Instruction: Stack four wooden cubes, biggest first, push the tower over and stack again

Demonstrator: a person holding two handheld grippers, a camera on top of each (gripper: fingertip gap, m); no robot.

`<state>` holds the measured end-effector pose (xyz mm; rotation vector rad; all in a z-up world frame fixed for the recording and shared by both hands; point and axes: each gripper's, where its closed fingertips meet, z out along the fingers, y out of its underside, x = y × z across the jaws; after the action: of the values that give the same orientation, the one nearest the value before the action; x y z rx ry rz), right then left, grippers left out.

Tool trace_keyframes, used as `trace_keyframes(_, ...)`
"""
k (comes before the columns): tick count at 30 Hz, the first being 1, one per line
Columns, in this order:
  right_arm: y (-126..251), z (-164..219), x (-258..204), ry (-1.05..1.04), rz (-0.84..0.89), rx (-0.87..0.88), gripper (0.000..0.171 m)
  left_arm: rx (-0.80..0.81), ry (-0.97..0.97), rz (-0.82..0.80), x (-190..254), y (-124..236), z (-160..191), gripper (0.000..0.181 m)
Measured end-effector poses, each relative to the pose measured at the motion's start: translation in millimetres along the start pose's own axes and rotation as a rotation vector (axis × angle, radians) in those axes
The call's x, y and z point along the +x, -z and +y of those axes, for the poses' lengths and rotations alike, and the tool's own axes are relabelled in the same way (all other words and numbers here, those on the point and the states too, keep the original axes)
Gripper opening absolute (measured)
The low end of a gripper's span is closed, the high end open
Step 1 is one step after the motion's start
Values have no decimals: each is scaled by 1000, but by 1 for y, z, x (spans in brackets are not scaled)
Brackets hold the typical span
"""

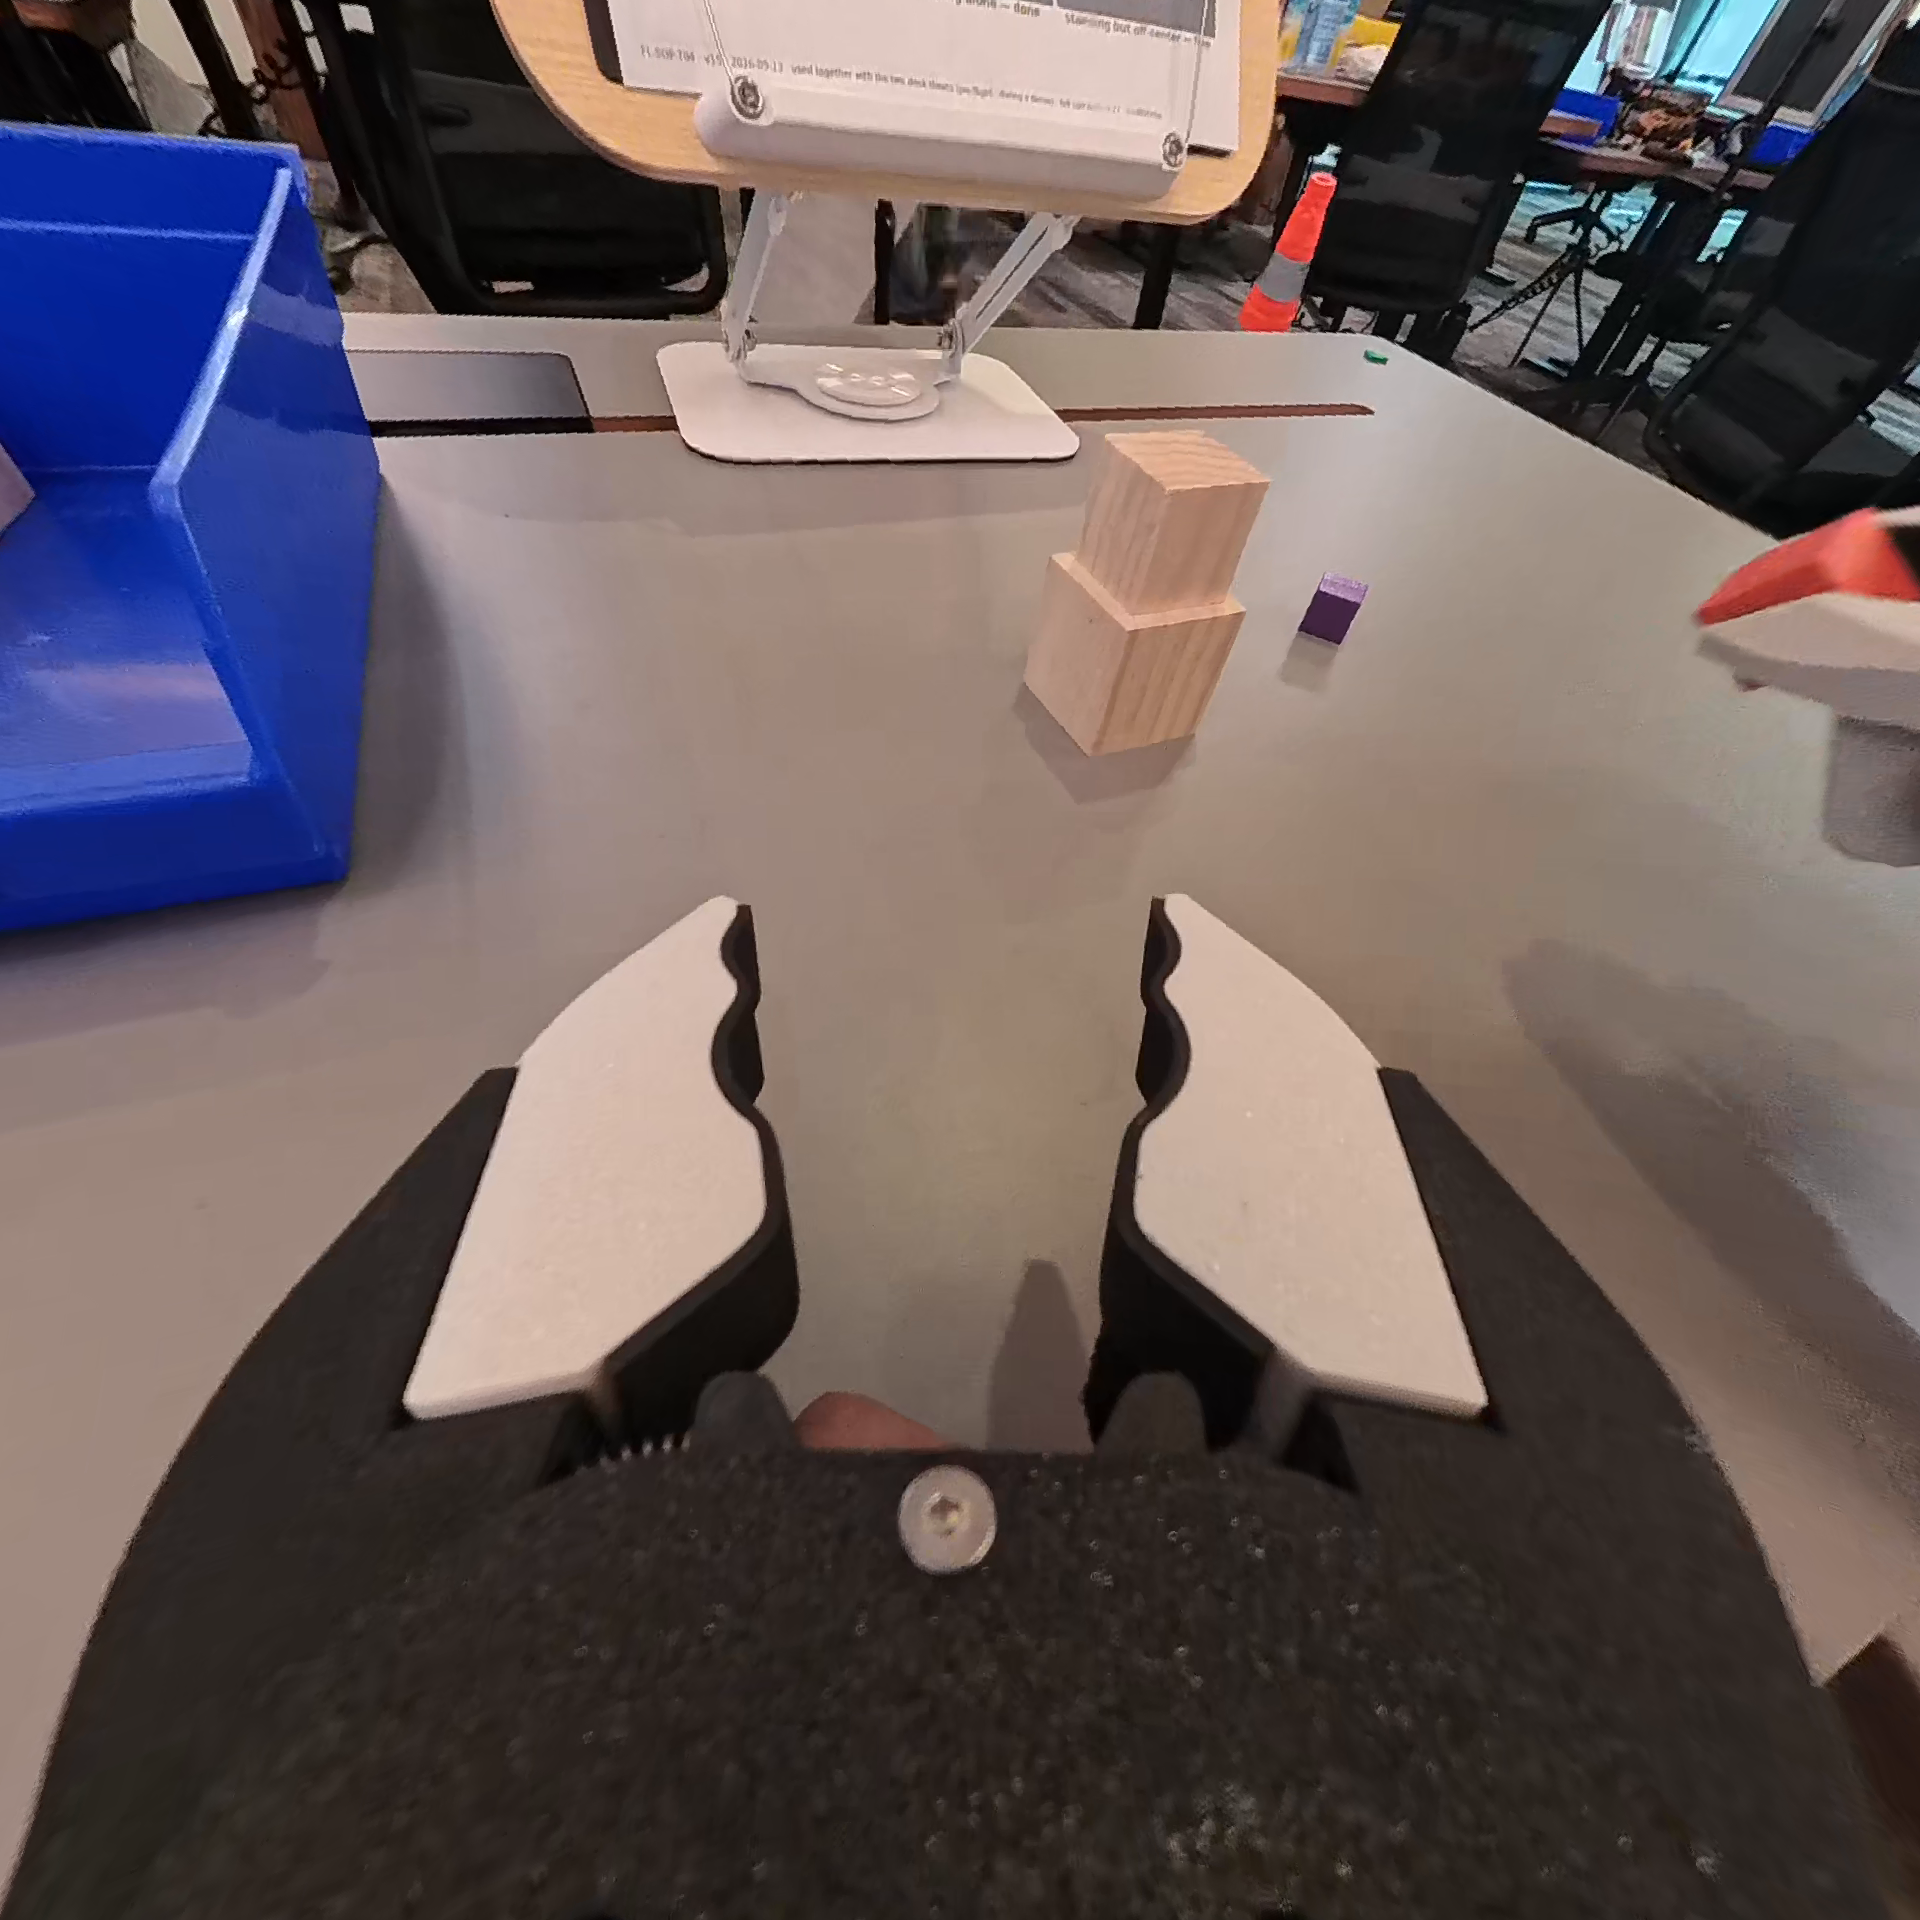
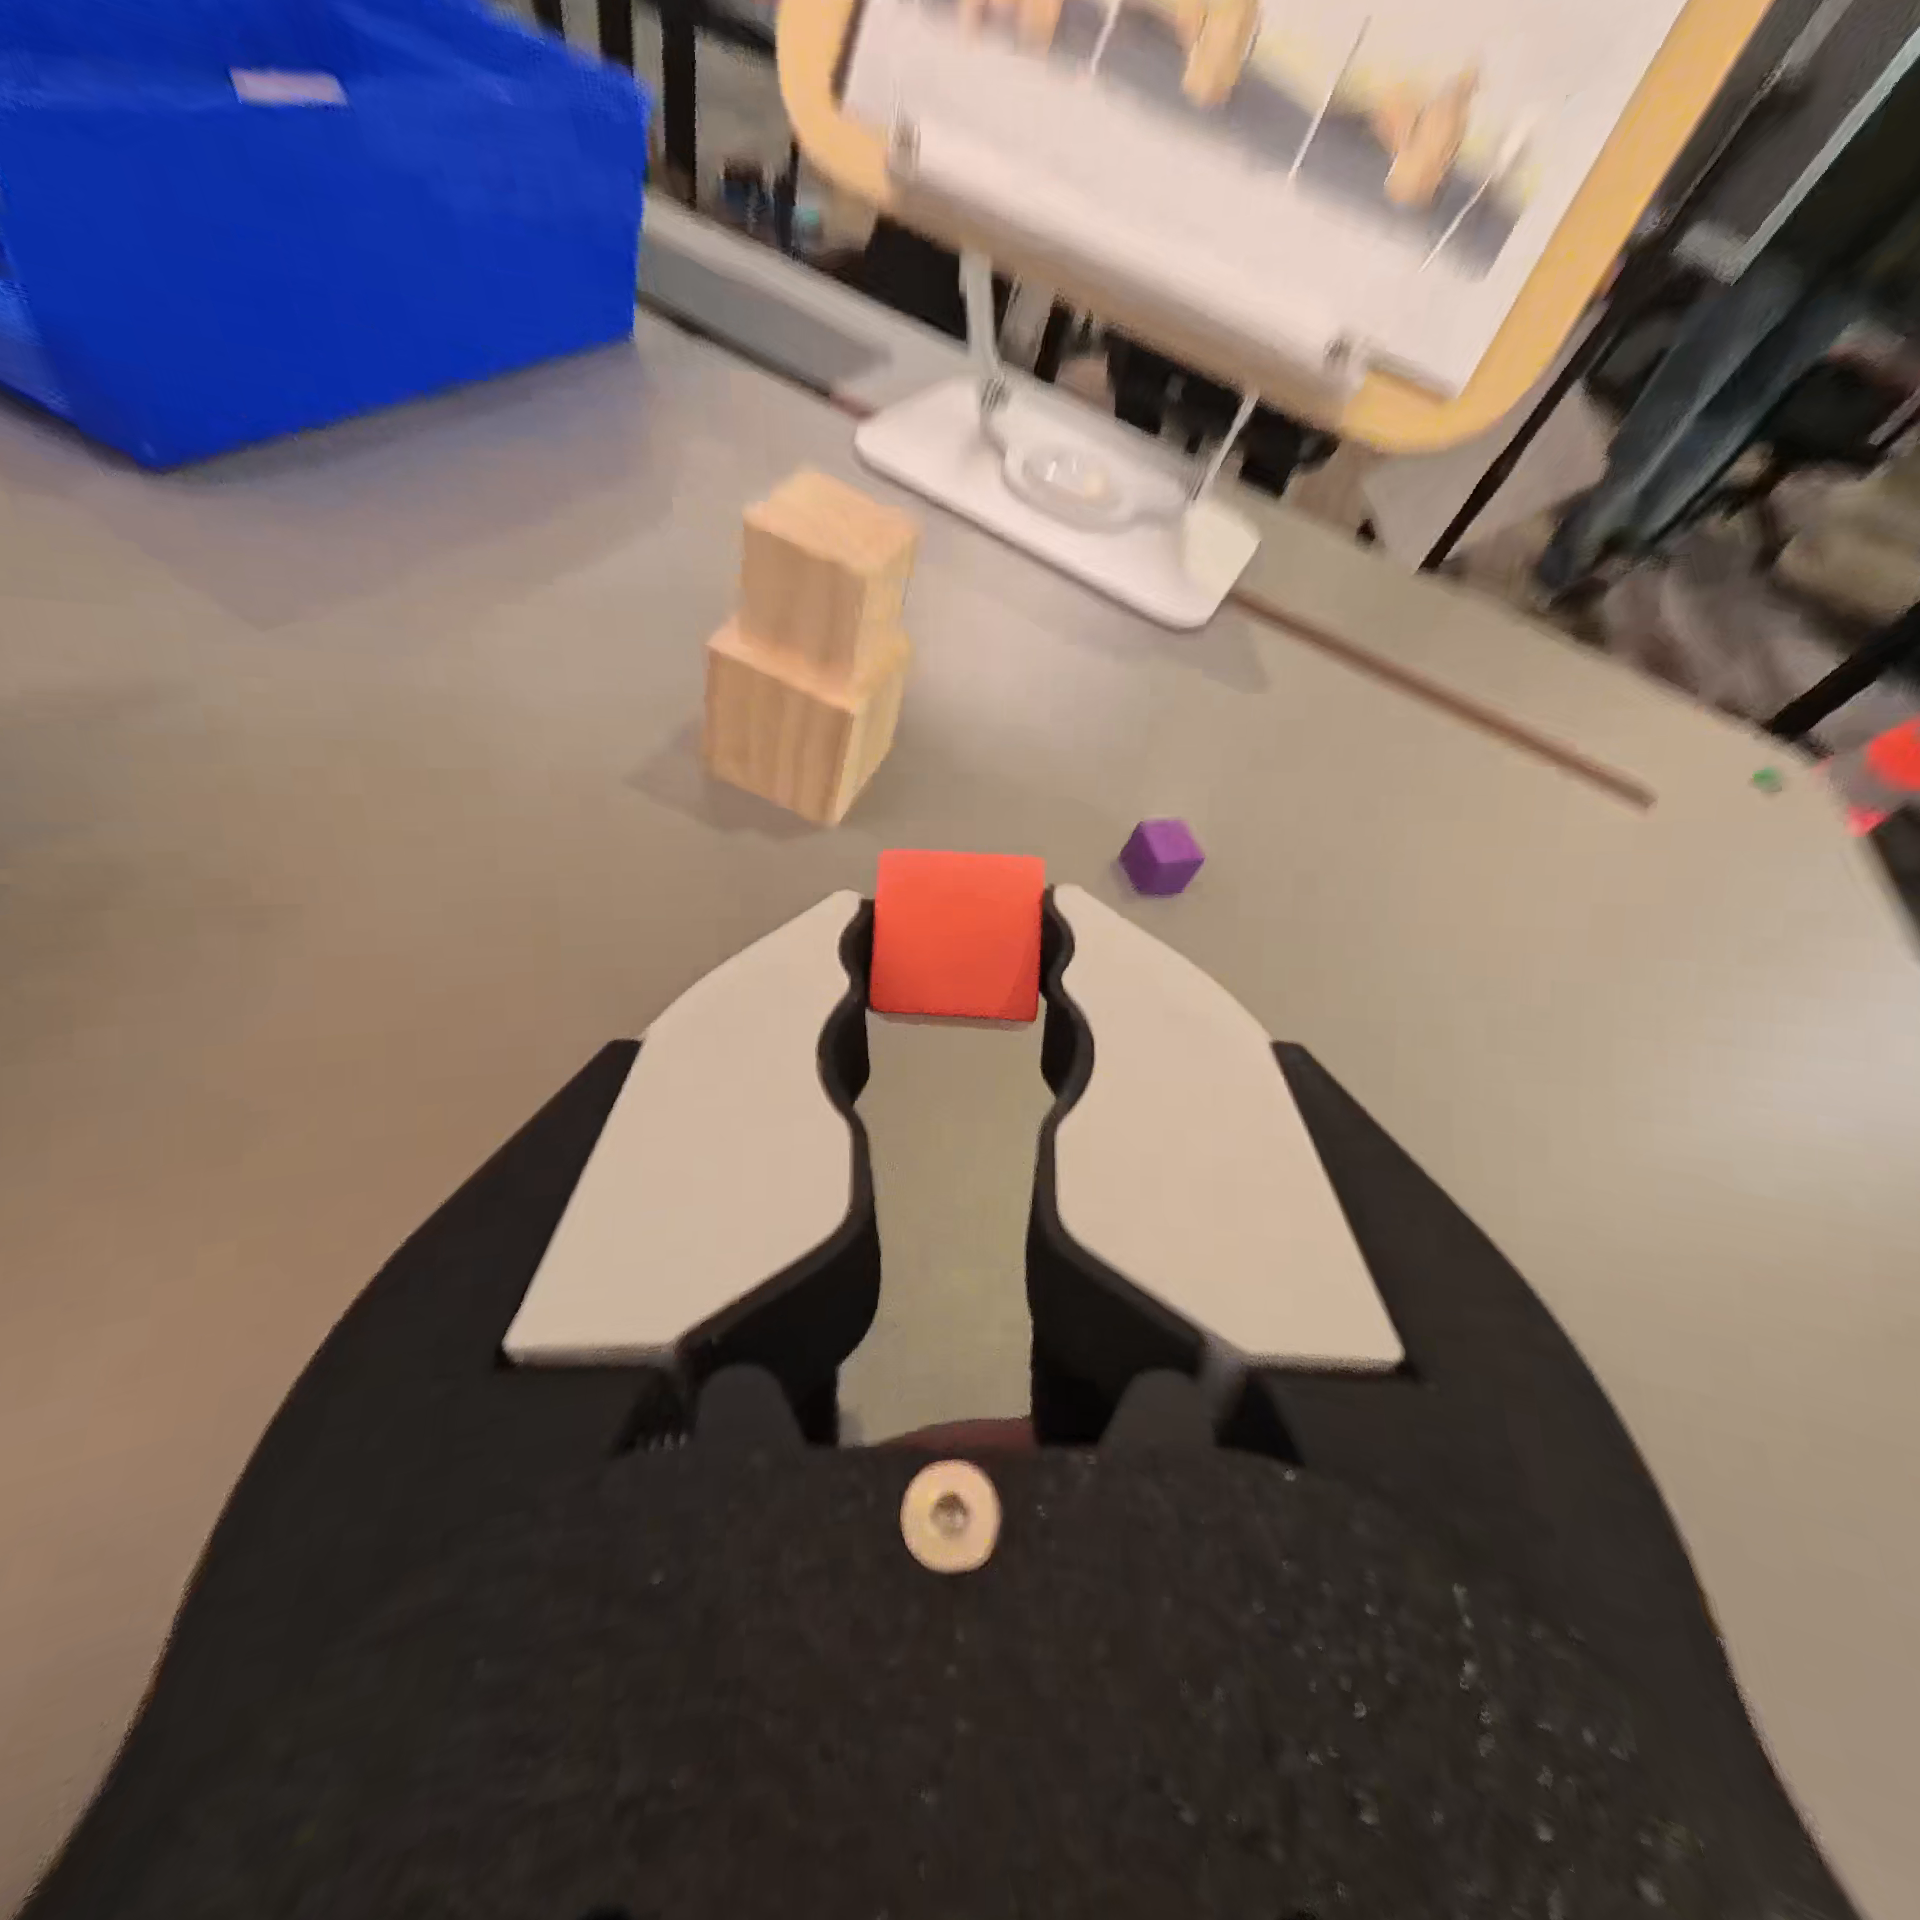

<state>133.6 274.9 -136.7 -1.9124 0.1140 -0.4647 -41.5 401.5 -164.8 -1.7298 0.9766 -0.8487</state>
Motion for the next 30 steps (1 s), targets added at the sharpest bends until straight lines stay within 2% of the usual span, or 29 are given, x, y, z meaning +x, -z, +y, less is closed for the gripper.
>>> trace_keyframes(3, 24, -3, 9, 27, 70, 53, 29, 24, -13, 1, 1, 2, -4, 70)
trace_keyframes(7, 41, 16, 20, -48, 89, 6, 29, 22, -16, -27, -1, 2, -3, 70)
trace_keyframes(11, 46, 36, 27, -132, 50, -28, 29, 18, -47, -72, -2, 1, -2, 70)
trace_keyframes(15, 40, 40, 28, -166, -21, -45, 29, 18, -45, -73, 1, 0, -2, 69)
trace_keyframes(19, 12, 3, 27, -68, -209, -2, 29, 5, -47, -68, 1, -2, 1, 69)
trace_keyframes(25, -53, -77, 1, 287, -639, 42, 29, 5, -78, -75, 4, -1, 1, 69)
trace_keyframes(30, -103, -80, -34, 483, -890, -87, 30, -1, -93, -77, 6, -2, 2, 69)
